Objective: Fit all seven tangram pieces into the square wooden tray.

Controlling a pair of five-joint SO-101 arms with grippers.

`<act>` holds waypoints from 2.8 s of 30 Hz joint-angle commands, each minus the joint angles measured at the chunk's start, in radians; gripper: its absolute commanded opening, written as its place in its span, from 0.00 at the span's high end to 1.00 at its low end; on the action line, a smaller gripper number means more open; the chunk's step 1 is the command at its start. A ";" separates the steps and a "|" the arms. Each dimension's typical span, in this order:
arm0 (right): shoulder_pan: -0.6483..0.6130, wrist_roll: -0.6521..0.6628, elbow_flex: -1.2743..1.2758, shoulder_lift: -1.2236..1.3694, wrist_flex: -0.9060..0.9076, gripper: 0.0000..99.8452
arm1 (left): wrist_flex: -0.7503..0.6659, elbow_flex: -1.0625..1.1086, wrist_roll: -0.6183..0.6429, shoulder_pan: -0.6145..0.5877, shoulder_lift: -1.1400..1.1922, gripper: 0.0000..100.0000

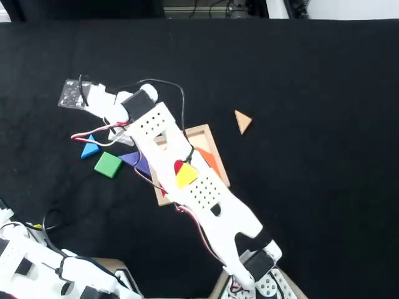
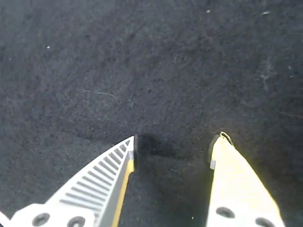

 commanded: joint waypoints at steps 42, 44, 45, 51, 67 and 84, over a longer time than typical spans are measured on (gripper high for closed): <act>-0.009 -0.178 1.535 -0.834 -0.577 0.99 | 0.327 -0.133 0.075 0.243 -0.002 0.73; -0.006 -0.187 1.472 -0.765 -0.560 0.99 | 0.325 -0.145 0.077 0.236 -0.002 0.73; -0.003 -0.189 1.438 -0.728 -0.546 0.99 | 0.325 -0.143 0.077 0.239 -0.002 0.73; -0.006 -0.189 1.248 -0.544 -0.465 0.99 | 0.316 -0.131 0.077 0.246 -0.002 0.73; -0.060 -0.189 0.928 -0.432 -0.373 0.99 | 0.285 -0.124 0.078 0.248 -0.002 0.73; -0.060 -0.181 0.743 -0.285 -0.305 0.74 | 0.284 -0.124 0.078 0.248 -0.002 0.73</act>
